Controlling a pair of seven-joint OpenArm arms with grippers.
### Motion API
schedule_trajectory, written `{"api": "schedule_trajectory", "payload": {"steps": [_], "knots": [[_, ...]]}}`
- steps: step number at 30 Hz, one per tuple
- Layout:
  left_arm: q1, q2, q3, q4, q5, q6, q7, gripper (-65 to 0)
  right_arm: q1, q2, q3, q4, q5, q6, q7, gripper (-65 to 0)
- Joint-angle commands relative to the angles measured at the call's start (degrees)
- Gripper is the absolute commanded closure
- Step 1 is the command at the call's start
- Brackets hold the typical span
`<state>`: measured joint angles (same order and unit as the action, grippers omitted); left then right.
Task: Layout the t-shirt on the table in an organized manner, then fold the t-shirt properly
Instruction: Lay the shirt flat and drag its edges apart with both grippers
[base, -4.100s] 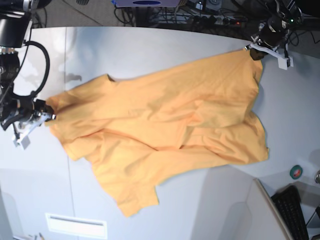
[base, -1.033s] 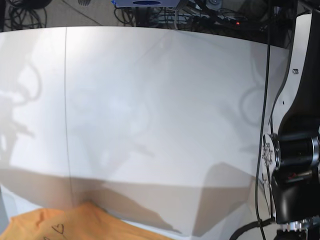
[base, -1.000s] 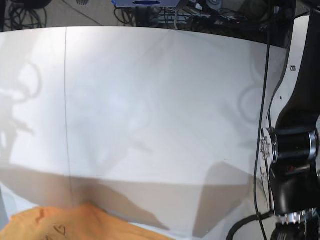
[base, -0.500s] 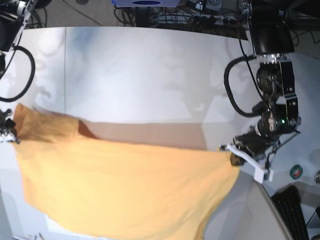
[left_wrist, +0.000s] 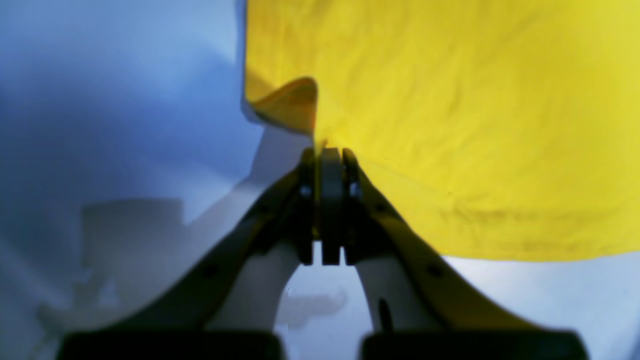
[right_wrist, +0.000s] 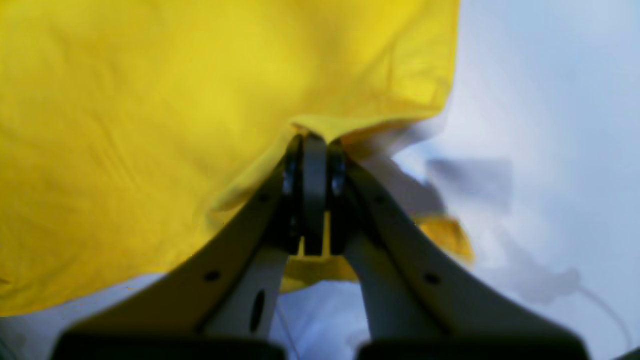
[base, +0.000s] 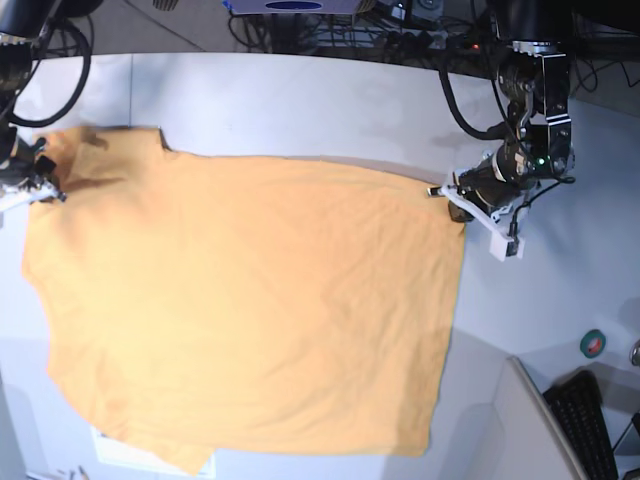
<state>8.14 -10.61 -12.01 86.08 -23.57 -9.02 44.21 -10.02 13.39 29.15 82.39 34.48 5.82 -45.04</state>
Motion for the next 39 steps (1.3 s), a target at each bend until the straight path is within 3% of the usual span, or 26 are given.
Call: {"api": "schedule_trajectory", "payload": {"steps": [1, 6, 10, 12, 13, 15, 18, 23, 28, 31, 34, 36, 39], "knots": [[0.87, -0.42, -0.25, 1.08, -0.38, -0.17, -2.4, 0.0, 0.57, 1.25, 0.35, 0.99, 0.64, 0.29, 1.39, 0.0], [4.74, -0.42, -0.25, 0.73, -0.38, -0.17, -5.13, 0.0, -0.22, 1.51, 0.35, 0.91, 0.55, 0.2, 1.04, 0.0], [5.7, -0.42, -0.25, 0.55, -0.38, -0.17, -5.22, 0.0, -0.48, 1.51, 0.08, -1.47, 0.55, -3.58, 0.95, 0.0], [5.7, -0.42, -0.25, 0.55, -0.38, -0.17, -5.22, 0.0, 0.31, 1.78, -0.09, -3.93, 0.55, -3.58, 1.12, 0.0], [5.7, -0.42, -0.25, 0.55, -0.38, -0.17, -5.22, 0.0, 1.19, 1.87, -0.09, -5.25, 0.55, -3.5, 1.21, -1.8], [5.7, -0.42, -0.25, 0.55, -0.38, -0.17, -5.22, 0.0, 2.94, 2.74, -0.09, -7.88, 0.55, -3.5, 1.3, -14.6], [5.62, -0.42, -0.25, 0.99, -0.38, -0.17, -5.22, 0.0, 4.44, 5.29, -0.18, -10.26, 0.55, -3.5, 0.95, -16.2], [5.62, -0.33, -0.17, 0.99, -0.38, -0.17, -5.22, 0.0, -0.48, 7.58, 0.35, -1.91, 0.91, -3.5, -1.16, -16.8], [5.7, -0.33, -0.17, 0.99, -0.56, -0.17, -5.22, 0.0, -5.67, 7.4, 0.35, 3.46, 0.64, -3.41, -2.3, -17.3], [5.7, -0.33, -0.17, 0.73, -0.65, -0.17, -5.22, 0.0, -5.41, 7.58, 0.35, -1.38, 0.64, -2.97, -2.22, -24.9], [5.7, -0.16, -0.17, 0.73, -0.65, -0.17, -5.22, 0.0, -4.18, 7.76, 0.44, -5.33, 0.73, 1.16, -1.43, -35.4], [5.62, -0.16, -0.17, 0.73, -0.73, -0.17, -5.22, 0.0, -3.82, 7.76, 0.44, -7.71, 0.73, 2.22, -0.37, -41.9], [5.62, -0.16, -0.17, 0.64, -0.73, -0.17, -5.22, 0.0, -3.74, 7.4, 0.44, -9.99, 0.64, 2.39, 2.27, -43.7]]}}
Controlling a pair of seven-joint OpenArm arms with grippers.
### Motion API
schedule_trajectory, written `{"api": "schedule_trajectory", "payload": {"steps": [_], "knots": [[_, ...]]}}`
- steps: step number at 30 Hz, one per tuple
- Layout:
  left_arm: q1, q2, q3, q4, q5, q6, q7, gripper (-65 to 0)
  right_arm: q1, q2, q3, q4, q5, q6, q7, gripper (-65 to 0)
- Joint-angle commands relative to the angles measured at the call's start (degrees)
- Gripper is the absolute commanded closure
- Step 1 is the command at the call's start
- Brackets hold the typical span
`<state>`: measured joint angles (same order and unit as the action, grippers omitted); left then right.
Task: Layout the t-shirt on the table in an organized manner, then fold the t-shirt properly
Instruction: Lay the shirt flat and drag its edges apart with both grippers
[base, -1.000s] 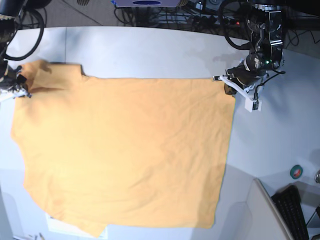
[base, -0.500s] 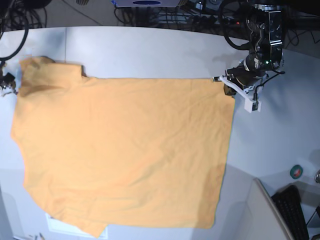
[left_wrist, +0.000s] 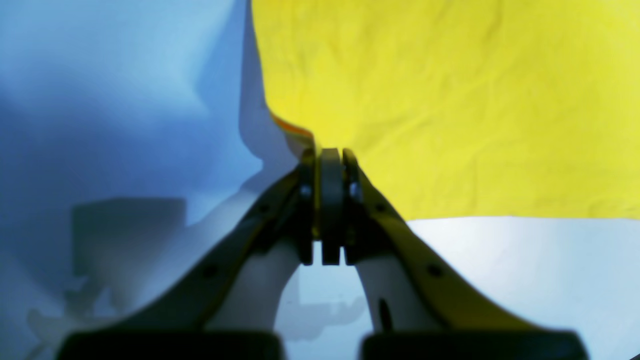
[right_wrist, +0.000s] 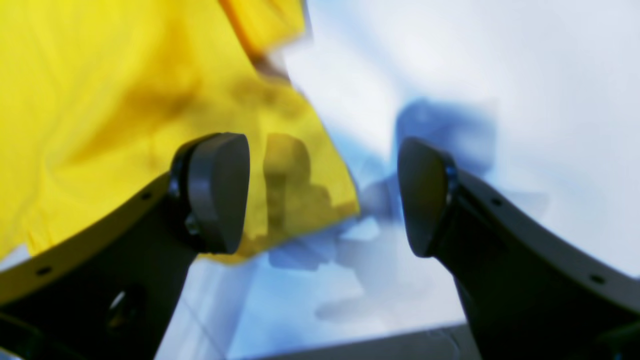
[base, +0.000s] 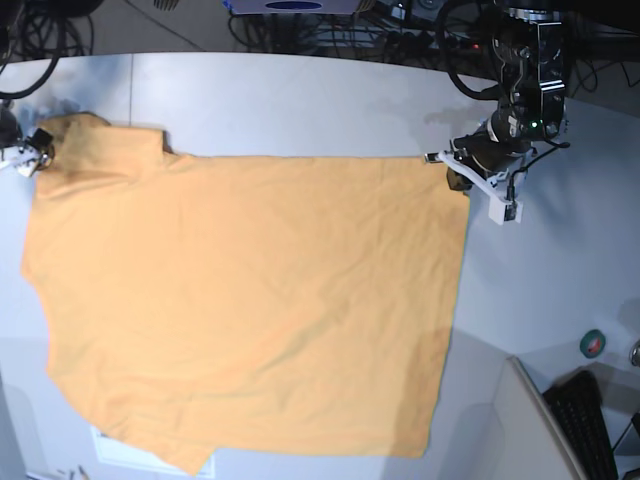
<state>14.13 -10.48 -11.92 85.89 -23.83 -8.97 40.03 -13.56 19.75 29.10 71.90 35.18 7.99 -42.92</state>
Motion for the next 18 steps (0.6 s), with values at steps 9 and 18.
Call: {"api": "schedule_trajectory", "payload": {"steps": [9, 18], "knots": [[-0.37, -0.29, -0.25, 0.75, -0.47, -0.13, -1.04, 0.0, -1.34, -0.89, -0.14, -0.91, -0.06, 0.58, 1.2, -38.0], [-0.37, -0.29, -0.25, 0.75, -0.47, -0.13, -1.04, 0.0, -1.34, -1.07, -0.14, -1.35, 0.12, 0.58, 1.55, -31.5]]}}
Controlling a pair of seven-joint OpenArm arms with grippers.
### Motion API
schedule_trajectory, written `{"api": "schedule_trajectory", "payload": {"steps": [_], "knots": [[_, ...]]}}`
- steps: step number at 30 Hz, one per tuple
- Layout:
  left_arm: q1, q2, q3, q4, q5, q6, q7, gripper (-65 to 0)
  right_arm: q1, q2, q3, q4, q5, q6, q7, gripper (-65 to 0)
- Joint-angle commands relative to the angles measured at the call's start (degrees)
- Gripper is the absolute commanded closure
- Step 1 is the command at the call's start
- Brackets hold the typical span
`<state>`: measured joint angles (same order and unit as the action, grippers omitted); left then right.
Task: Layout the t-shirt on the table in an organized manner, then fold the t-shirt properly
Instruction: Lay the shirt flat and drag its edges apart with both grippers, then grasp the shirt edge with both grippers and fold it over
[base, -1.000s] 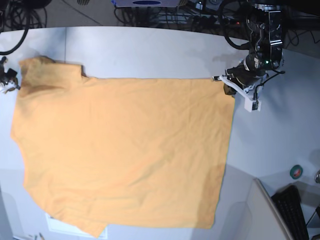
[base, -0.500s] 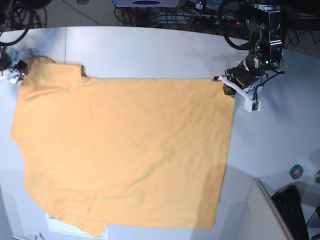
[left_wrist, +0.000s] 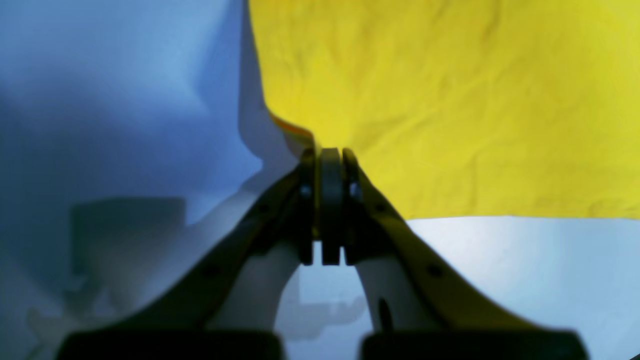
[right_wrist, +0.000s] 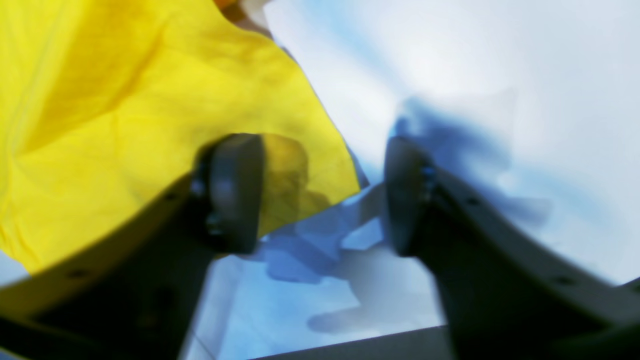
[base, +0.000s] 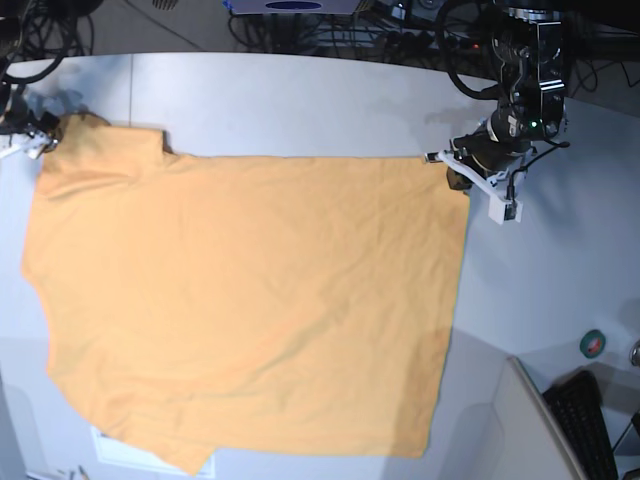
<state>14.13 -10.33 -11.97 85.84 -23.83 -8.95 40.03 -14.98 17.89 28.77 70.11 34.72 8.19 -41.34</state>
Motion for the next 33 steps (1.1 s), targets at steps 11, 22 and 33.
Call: {"api": "schedule_trajectory", "payload": {"steps": [11, 22, 33], "knots": [[-0.02, -0.44, -0.21, 0.79, -0.47, -0.15, -1.04, 0.0, -1.94, -0.53, 3.45, 1.41, 0.84, 7.42, -0.46, 0.0], [4.73, -0.35, -3.64, 5.01, -0.47, -0.15, -1.13, 0.0, -9.59, -6.15, 11.36, 14.69, 0.49, 7.42, -8.11, 0.0], [11.23, 2.37, -5.66, 12.93, -0.21, -0.15, -1.13, 0.0, -15.57, -9.14, 11.71, 29.01, 0.75, 7.59, -11.45, 0.0]]}}
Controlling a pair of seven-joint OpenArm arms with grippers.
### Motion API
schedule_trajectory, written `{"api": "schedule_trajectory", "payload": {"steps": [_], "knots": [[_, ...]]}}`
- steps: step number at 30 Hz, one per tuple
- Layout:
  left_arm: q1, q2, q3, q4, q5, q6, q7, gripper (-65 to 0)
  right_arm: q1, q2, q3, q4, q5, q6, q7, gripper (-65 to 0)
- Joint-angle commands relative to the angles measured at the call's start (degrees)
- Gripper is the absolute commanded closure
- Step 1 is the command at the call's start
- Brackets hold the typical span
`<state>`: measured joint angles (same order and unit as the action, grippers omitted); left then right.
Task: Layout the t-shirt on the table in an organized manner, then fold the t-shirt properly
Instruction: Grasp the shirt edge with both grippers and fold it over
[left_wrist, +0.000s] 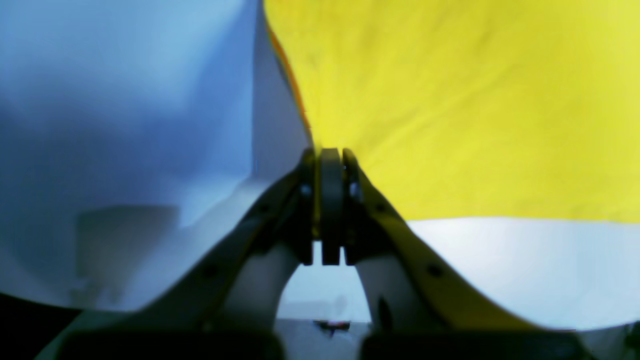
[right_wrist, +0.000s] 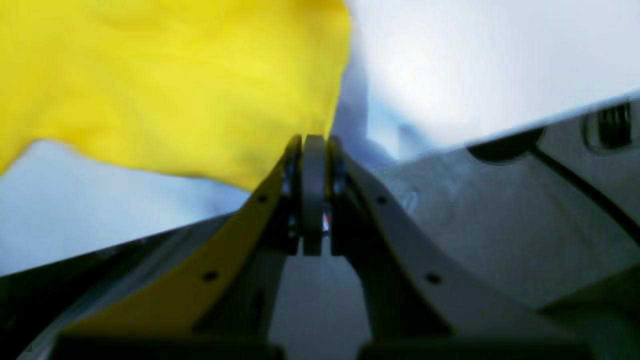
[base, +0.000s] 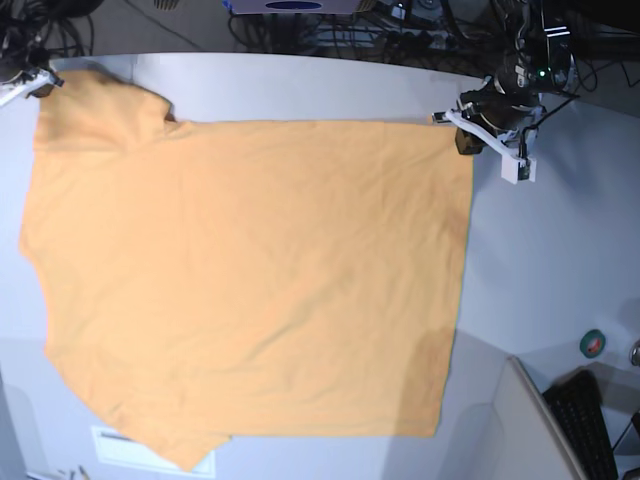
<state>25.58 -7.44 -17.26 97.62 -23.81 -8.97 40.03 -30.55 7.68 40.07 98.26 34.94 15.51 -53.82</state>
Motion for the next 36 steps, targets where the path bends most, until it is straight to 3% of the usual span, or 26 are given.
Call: {"api": "schedule_trajectory", "payload": {"steps": [1, 7, 15, 18, 24, 27, 31, 36], "knots": [[-0.4, -0.43, -0.37, 2.02, -0.23, -0.13, -1.04, 0.0, 0.26, 1.06, 0.41, 2.36, 0.53, 0.27, 0.33, 0.0], [-3.56, -0.34, -0.28, 4.84, -0.49, -0.13, -0.78, 0.0, 7.82, 1.33, 0.41, 7.81, 0.18, 0.27, -5.83, 0.0], [-11.21, -0.34, -0.19, 2.99, -0.32, -0.04, -0.69, 0.0, 23.38, 4.05, -0.03, 5.43, 0.01, -0.17, -12.42, 0.0], [-14.02, -0.34, 0.16, 1.41, -0.23, -0.04, -0.69, 0.0, 28.39, 5.46, -0.29, 1.65, 0.01, -3.24, -13.12, 0.0], [-19.39, -0.34, 0.25, -4.13, -0.23, -0.04, -0.69, 0.0, 36.57, 8.1, -3.9, -8.54, 0.01, -4.21, -12.07, 0.0], [-22.11, -0.34, 0.16, -7.65, -0.23, -0.04, -0.69, 0.0, 38.85, 9.42, -8.21, -13.38, 0.01, -4.39, -7.41, 0.0], [-25.45, -0.51, -0.19, -11.07, -0.14, -0.04, -0.69, 0.0, 41.75, 9.94, -13.22, -19.36, 0.01, -7.38, -1.69, 0.0], [-29.5, -0.6, 0.07, -16.26, -0.14, -0.04, -0.78, 0.0, 45.71, 11.7, -17.35, -26.13, 0.01, -7.55, 2.53, 0.0]]}}
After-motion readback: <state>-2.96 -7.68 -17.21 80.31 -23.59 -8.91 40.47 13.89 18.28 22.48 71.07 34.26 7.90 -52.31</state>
